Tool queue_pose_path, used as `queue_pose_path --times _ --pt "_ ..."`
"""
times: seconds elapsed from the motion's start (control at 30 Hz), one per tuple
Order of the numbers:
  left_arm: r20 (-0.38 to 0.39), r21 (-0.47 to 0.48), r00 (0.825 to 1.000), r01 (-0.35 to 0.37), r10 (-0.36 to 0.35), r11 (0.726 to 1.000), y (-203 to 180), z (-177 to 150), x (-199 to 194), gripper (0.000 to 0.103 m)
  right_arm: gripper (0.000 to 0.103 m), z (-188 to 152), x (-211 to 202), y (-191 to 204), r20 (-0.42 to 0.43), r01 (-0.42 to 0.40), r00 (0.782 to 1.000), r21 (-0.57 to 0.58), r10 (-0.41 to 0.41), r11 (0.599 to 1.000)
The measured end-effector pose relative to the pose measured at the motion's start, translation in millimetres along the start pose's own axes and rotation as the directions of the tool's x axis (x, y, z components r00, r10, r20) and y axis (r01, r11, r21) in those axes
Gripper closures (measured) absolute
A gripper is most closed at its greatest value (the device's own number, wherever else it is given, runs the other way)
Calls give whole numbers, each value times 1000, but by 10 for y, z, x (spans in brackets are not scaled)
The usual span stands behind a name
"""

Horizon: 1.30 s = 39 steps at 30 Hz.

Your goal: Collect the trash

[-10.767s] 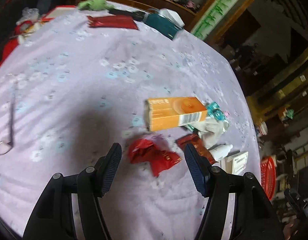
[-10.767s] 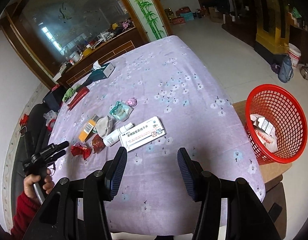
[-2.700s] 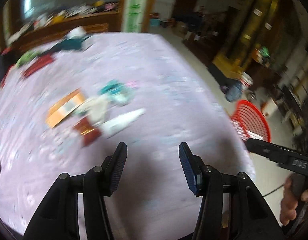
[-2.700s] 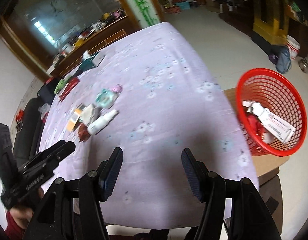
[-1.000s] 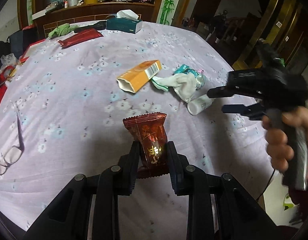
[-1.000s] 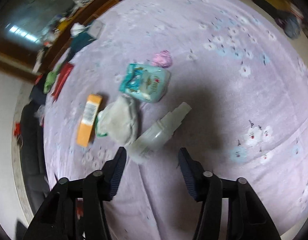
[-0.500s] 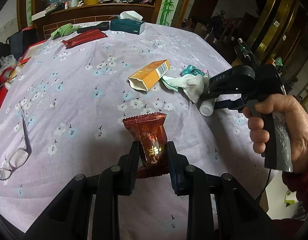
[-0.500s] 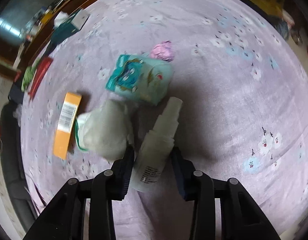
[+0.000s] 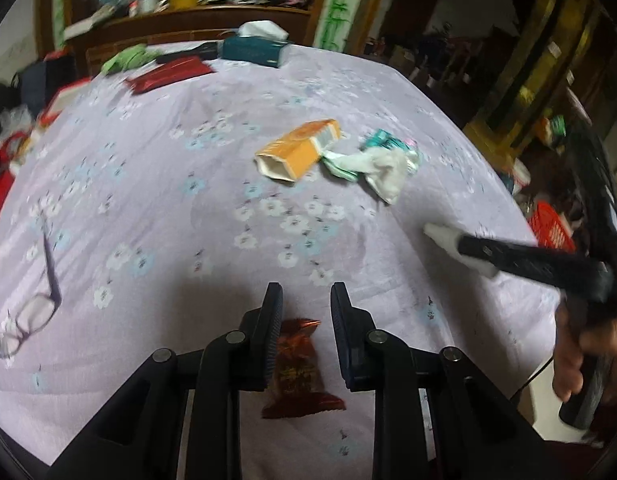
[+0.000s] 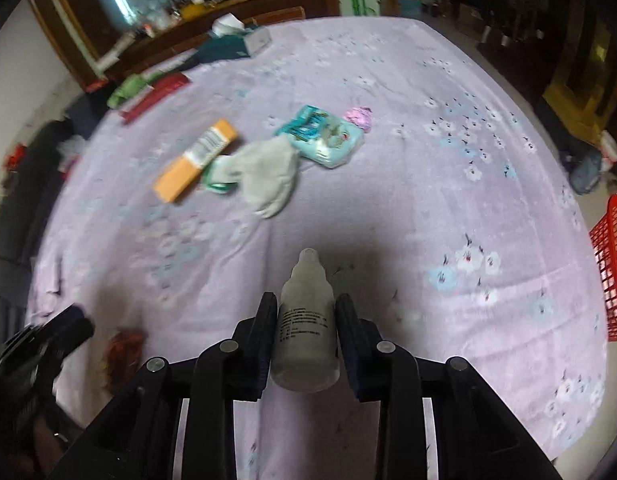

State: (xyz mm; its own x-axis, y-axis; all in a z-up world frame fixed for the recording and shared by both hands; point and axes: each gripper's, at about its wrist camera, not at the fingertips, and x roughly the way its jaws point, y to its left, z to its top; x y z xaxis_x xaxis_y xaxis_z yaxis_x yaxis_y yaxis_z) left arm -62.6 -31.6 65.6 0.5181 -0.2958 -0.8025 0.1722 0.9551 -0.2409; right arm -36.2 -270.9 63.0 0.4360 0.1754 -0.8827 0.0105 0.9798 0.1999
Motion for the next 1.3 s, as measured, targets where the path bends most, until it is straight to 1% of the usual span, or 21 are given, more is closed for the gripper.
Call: queue_pose_path --times 0.07,0.13,0.17,0.23,0.33,0.4,0.5,0.53,0.57,0.67,0.73,0.8,0.9,1.0,1.1,1.2,1.3 --pt "-7 -52 1000 17 -18 998 130 -18 -52 77 71 -48 -83 -17 16 -35 999 2 35 999" --pt "-24 -76 999 31 -33 997 206 -51 -71 67 71 -100 -154 -33 29 -59 998 -6 59 998" --pt "-36 -74 999 27 -30 997 224 -74 -70 65 71 -126 -161 -21 31 -60 998 -11 60 998" --pt "-51 -100 998 15 -20 995 262 -125 -69 59 71 -168 -215 -43 33 -77 996 -17 77 997" --pt "-80 -193 993 66 -83 979 267 -239 -40 59 71 -231 -299 -45 42 -84 995 -38 85 996" --pt "-92 -198 991 77 -97 977 173 -308 -1 59 71 -262 -359 -59 51 -94 994 -55 97 994" --pt "-126 -163 992 8 -29 987 32 -378 101 59 71 -293 -416 -79 57 -102 993 -78 107 992" --pt "-144 -172 990 -22 -3 985 23 -404 151 59 71 -304 -435 -82 60 -105 992 -84 110 991" --pt "-153 -184 988 -35 6 982 37 -419 182 59 71 -317 -459 -86 63 -106 992 -93 112 990" --pt "-164 -201 985 -85 52 976 85 -461 255 59 71 -359 -514 -101 68 -113 990 -118 121 987" --pt "-163 -207 986 -78 44 975 85 -471 290 64 71 -387 -537 -121 69 -115 990 -127 124 985" --pt "-156 -197 986 -84 53 977 44 -475 329 66 71 -410 -557 -142 68 -116 990 -137 127 984" --pt "-138 -164 985 -126 104 978 -55 -478 344 70 71 -431 -587 -174 72 -115 989 -144 126 983" --pt "-108 -158 988 -129 113 979 -152 -462 299 72 71 -445 -640 -192 88 -103 989 -154 117 983" --pt "-37 -118 993 -119 115 986 -344 -369 166 72 71 -460 -712 -224 114 -84 988 -152 102 985" --pt "40 -64 991 -121 124 991 -580 -224 4 72 71 -441 -783 -300 140 -64 987 -134 83 989" --pt "106 -15 986 -126 127 992 -836 -80 -131 72 71 -411 -850 -372 164 -47 984 -113 66 992"
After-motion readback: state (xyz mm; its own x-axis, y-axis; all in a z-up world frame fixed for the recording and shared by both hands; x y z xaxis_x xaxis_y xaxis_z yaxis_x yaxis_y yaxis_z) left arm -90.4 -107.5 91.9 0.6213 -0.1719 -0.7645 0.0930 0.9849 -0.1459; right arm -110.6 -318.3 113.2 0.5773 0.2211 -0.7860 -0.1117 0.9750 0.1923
